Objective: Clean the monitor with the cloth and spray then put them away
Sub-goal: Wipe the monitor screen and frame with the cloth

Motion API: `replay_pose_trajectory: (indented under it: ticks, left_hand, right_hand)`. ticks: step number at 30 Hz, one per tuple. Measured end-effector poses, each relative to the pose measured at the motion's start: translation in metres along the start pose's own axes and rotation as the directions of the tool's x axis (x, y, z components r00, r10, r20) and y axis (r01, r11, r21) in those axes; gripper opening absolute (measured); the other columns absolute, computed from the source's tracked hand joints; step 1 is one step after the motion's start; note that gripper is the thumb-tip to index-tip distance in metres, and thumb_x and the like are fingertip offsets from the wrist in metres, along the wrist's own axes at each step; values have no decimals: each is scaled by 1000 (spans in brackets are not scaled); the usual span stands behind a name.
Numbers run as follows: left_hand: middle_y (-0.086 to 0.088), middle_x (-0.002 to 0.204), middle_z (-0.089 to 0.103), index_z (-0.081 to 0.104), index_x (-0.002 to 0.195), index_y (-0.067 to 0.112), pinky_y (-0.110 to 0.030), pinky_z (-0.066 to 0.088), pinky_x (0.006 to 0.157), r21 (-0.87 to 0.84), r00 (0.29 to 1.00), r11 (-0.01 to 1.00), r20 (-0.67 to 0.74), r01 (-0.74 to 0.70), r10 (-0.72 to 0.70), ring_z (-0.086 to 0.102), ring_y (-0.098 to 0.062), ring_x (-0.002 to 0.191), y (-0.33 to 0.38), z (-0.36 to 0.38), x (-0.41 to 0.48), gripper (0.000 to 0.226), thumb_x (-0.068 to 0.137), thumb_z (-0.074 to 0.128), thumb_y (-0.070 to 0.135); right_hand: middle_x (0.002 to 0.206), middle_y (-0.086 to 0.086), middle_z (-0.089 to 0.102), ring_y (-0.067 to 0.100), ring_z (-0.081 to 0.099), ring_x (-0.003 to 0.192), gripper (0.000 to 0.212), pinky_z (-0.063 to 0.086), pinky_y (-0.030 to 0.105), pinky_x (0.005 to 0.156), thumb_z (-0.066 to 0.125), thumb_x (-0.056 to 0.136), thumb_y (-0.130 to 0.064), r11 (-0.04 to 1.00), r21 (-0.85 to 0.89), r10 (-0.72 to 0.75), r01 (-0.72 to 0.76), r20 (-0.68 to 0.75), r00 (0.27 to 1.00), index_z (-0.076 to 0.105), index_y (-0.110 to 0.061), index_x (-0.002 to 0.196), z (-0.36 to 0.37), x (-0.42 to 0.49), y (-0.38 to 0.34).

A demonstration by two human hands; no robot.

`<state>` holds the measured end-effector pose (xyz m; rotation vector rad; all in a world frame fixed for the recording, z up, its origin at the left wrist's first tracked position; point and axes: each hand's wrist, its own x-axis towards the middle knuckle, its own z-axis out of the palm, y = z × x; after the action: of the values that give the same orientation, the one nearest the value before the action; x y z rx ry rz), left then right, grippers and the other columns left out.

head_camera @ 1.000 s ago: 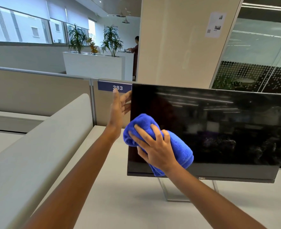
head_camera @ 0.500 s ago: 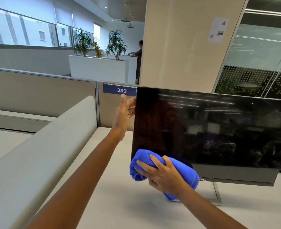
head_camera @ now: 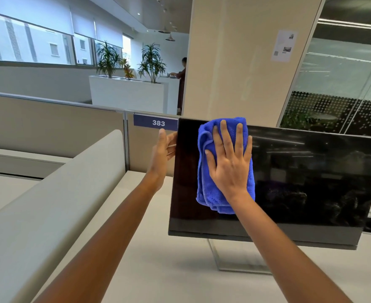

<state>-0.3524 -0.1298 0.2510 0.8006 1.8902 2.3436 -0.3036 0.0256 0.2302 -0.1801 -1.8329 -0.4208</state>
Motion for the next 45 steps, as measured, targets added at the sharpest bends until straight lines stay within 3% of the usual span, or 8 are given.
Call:
replay_pose_trajectory:
  ticks: [9, 15, 20, 27, 34, 38, 41, 45]
  left_hand:
    - [14, 101, 60, 51, 120, 23, 1, 45, 71, 1, 1000, 1000, -23, -18, 18, 58, 4, 90, -3, 2, 0, 47, 99, 12, 38]
    - [3, 112, 57, 48, 128, 13, -5, 45, 76, -16, 999, 1000, -31, -11, 10, 55, -8, 101, -3, 2, 1, 52, 99, 12, 37]
    - [2, 116, 55, 46, 131, 10, -12, 42, 83, -9, 1000, 1000, -30, -6, 6, 52, -12, 110, -3, 2, -1, 54, 99, 11, 36]
    - [1, 116, 54, 45, 131, 10, -13, 40, 83, -15, 1000, 1000, -24, 12, -13, 50, -13, 110, 3, 4, -4, 55, 99, 9, 37]
    - [0, 114, 56, 48, 129, 10, -13, 41, 82, -39, 999, 999, -12, 34, -34, 53, -13, 105, 4, 5, -4, 64, 97, 2, 42]
    - [2, 111, 58, 49, 128, 13, -13, 43, 82, -22, 999, 999, -23, 24, -25, 56, -9, 100, 3, 4, -4, 66, 96, 0, 45]
    - [4, 107, 60, 51, 122, 19, -13, 45, 79, -30, 999, 999, -36, 16, -18, 58, -2, 94, 2, 3, -4, 65, 95, -1, 46]
    - [8, 100, 62, 53, 121, 18, -10, 47, 77, -51, 998, 998, -49, 30, -32, 58, -1, 93, -1, 3, -3, 69, 94, -3, 48]
  right_hand:
    - [142, 7, 46, 38, 28, 137, 47, 29, 54, 107, 43, 92, -42, 997, 64, -46, 45, 14, 999, 43, -28, 137, 10, -40, -12]
    - [148, -3, 36, 32, 31, 133, 49, 27, 50, 105, 42, 90, -37, 952, 149, -283, 268, 91, 955, 36, -31, 138, 7, -109, -23]
    - [144, -10, 42, 25, 33, 132, 54, 27, 45, 105, 44, 87, -41, 821, 136, -571, 555, 211, 793, 35, -33, 140, 0, -155, -15]
    - [137, -17, 51, 16, 51, 125, 47, 48, 34, 96, 57, 85, -32, 512, 160, -858, 844, 144, 493, 49, -38, 131, -6, -112, 13]
    - [134, -7, 55, 27, 52, 123, 43, 46, 48, 95, 54, 83, -31, 757, 76, -650, 648, -1, 760, 56, -37, 125, -7, 0, 19]
    - [142, 6, 47, 43, 41, 129, 50, 39, 56, 98, 50, 81, -38, 953, 67, -298, 294, 65, 952, 49, -37, 131, -8, 47, 12]
    - [145, 11, 42, 43, 35, 133, 53, 36, 55, 102, 50, 84, -37, 985, 144, -111, 95, 108, 988, 45, -29, 136, -5, 40, -7]
    - [144, 8, 45, 37, 38, 133, 56, 35, 51, 105, 49, 84, -40, 986, 135, -116, 100, 118, 986, 43, -26, 138, -1, 8, -25]
